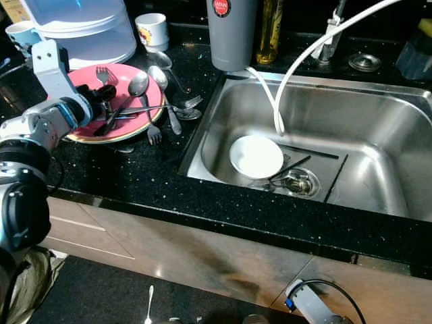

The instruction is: Kitchen organization

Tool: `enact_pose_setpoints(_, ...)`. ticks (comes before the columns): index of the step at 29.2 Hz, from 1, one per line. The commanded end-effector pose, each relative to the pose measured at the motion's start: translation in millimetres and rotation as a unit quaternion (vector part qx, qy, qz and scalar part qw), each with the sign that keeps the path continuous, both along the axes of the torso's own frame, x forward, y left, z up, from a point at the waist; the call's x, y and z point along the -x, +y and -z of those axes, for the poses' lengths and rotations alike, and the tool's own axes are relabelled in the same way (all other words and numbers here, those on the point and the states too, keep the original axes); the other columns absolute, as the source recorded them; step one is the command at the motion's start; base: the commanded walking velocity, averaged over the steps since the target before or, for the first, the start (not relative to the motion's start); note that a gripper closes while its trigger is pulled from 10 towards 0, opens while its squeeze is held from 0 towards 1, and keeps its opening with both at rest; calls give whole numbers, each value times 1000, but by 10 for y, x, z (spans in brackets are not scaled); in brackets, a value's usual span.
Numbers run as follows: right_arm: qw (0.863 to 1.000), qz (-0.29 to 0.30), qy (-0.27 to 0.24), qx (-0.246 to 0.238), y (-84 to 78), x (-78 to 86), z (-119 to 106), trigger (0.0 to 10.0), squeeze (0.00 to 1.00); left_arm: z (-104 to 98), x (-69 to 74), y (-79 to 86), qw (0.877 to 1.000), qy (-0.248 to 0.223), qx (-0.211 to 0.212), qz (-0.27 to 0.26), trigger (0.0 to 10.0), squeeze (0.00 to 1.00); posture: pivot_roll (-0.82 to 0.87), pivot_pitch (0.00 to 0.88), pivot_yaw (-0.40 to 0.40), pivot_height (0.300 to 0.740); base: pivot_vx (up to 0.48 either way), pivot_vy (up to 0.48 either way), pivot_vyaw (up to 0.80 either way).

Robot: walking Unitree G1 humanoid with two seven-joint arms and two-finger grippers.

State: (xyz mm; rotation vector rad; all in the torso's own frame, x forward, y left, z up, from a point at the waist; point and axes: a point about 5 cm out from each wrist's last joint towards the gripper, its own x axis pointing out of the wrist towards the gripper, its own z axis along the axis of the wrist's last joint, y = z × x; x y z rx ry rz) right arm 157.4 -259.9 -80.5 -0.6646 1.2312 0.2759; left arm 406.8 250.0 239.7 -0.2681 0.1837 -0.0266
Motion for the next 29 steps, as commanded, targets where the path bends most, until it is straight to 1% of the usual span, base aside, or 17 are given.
enact_pose_setpoints(1,1000,12,-2,-4,1,24,10,10000,0,180,53,93,999,49,5,-19,0,0,-43,103,55,740,0,0,0)
enact_pose_setpoints(4,1000,13,-4,-3,7,18,10,10000,0,185,62,125,998,52,10,-29,0,0,-39,100,58,740,0,0,0)
enact_pose_setpoints(9,1000,16,-6,-4,11,15,11,10000,0,187,66,131,998,56,9,-28,0,0,-37,99,58,740,0,0,0)
enact_pose_setpoints(15,1000,17,-8,-5,16,13,11,10000,0,172,66,131,998,60,-4,-19,0,0,-32,98,60,740,0,0,0)
enact_pose_setpoints(20,1000,19,-9,-5,20,12,12,10000,0,107,54,138,999,49,-14,-19,0,0,-30,98,60,740,0,0,0)
enact_pose_setpoints(22,1000,19,-9,-6,20,11,12,10000,0,11,33,135,999,24,-22,-18,0,0,-30,98,60,740,0,0,0)
enact_pose_setpoints(24,1000,19,-10,-6,20,10,12,10000,0,-122,10,128,999,-13,-33,-17,0,0,-30,96,60,740,0,0,0)
enact_pose_setpoints(25,1000,19,-10,-6,21,10,12,10000,0,-281,-5,131,998,-52,-41,-19,0,0,-30,96,60,740,0,0,0)
enact_pose_setpoints(26,1000,19,-10,-6,21,10,12,10000,0,-366,-9,130,996,-74,-44,-20,0,0,-30,96,60,740,0,0,0)
enact_pose_setpoints(29,1000,19,-10,-7,21,9,11,10000,0,-518,-14,117,992,-109,-53,-18,0,0,-30,93,57,740,0,0,0)
